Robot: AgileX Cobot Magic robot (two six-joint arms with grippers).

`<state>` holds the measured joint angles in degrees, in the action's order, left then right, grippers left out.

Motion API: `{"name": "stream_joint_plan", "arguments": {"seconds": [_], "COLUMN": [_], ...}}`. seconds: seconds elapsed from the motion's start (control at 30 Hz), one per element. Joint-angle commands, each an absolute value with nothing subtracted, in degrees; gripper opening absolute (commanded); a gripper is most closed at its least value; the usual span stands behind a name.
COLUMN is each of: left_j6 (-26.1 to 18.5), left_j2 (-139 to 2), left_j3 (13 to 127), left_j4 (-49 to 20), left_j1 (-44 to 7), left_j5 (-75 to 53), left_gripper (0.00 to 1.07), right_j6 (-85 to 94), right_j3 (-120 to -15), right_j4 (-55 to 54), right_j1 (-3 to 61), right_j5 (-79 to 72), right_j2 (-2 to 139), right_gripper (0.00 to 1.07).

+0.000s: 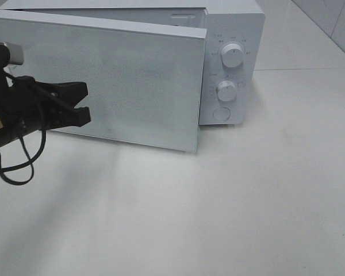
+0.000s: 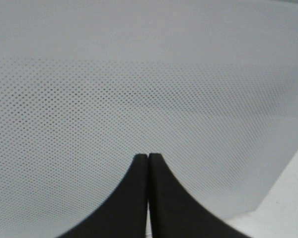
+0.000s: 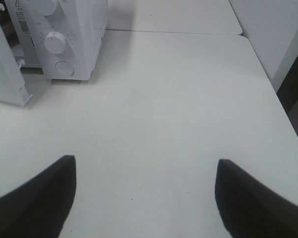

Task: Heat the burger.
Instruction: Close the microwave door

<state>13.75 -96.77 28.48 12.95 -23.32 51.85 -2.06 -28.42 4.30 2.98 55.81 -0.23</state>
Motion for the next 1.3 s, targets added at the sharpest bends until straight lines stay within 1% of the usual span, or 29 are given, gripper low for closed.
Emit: {"name": "stream_joint_plan", "arguments": {"seconds": [0.03, 0.07, 0.13, 0.17, 0.2, 0.23, 0.27, 0.3, 0.33, 0.4, 0.47, 0.67, 0.73, 0.87, 1.07, 1.13, 1.17, 1.3], "left_j6": [11.4, 11.4, 9.9, 9.9, 9.3, 7.6, 7.6, 6.2, 6.2, 5.4, 5.4, 5.3, 5.0, 5.0, 5.0, 4.6, 3.7, 2.9], "left_j2": [-97.9, -97.9, -98.6, -98.6, -98.8, -99.1, -99.1, -99.5, -99.5, -100.6, -101.4, -103.4, -105.3, -106.7, -109.6, -110.0, -110.7, -111.8], "left_j3": [32.2, 32.2, 34.4, 34.4, 35.2, 36.7, 36.7, 38.3, 38.3, 40.6, 42.1, 45.8, 49.4, 52.1, 57.2, 57.9, 59.1, 60.8], "left_j4": [7.6, 7.6, 4.1, 4.1, 2.7, 0.0, 0.0, -2.1, -2.1, -5.3, -6.5, -7.6, -8.7, -9.1, -11.8, -12.4, -13.3, -13.5], "left_j1": [-27.1, -27.1, -29.0, -29.0, -29.8, -31.1, -31.1, -32.0, -32.0, -33.2, -33.9, -35.1, -35.8, -35.8, -35.8, -35.8, -35.8, -35.8], "left_j5": [49.7, 49.7, 48.5, 48.5, 47.4, 45.4, 45.4, 43.9, 43.9, 43.0, 42.6, 42.0, 38.8, 37.4, 36.7, 36.7, 36.7, 36.4], "left_gripper": [0.00, 0.00, 0.00, 0.00, 0.00, 0.00, 0.00, 0.00, 0.00, 0.00, 0.00, 0.00, 0.00, 0.00, 0.00, 0.00, 0.00, 0.00], "right_j6": [-2.6, -2.6, -2.6, -2.6, -2.6, -2.6, -2.6, -2.6, -2.6, -2.6, -2.6, -2.6, -2.6, -2.6, -2.6, -2.6, -2.6, -2.6], "right_j3": [-28.3, -28.3, -28.3, -28.3, -28.3, -28.3, -28.3, -28.3, -28.3, -28.3, -28.3, -28.3, -28.3, -28.3, -28.3, -28.3, -28.3, -28.3], "right_j4": [4.1, 4.1, 4.1, 4.1, 4.1, 4.1, 4.1, 4.1, 4.1, 4.1, 4.1, 4.1, 4.1, 4.1, 4.1, 4.1, 4.1, 4.1], "right_j1": [2.5, 2.5, 2.5, 2.5, 2.5, 2.5, 2.5, 2.5, 2.5, 2.5, 2.5, 2.5, 2.5, 2.5, 2.5, 2.5, 2.5, 2.5], "right_j5": [55.0, 55.0, 55.0, 55.0, 55.0, 55.0, 55.0, 55.0, 55.0, 55.0, 55.0, 55.0, 55.0, 55.0, 55.0, 55.0, 55.0, 55.0], "right_j2": [-1.7, -1.7, -1.7, -1.7, -1.7, -1.7, -1.7, -1.7, -1.7, -1.7, -1.7, -1.7, -1.7, -1.7, -1.7, -1.7, -1.7, -1.7], "right_gripper": [0.73, 0.73, 0.73, 0.73, 0.73, 0.73, 0.73, 0.73, 0.73, 0.73, 0.73, 0.73, 0.73, 0.73, 0.73, 0.73, 0.73, 0.73]}}
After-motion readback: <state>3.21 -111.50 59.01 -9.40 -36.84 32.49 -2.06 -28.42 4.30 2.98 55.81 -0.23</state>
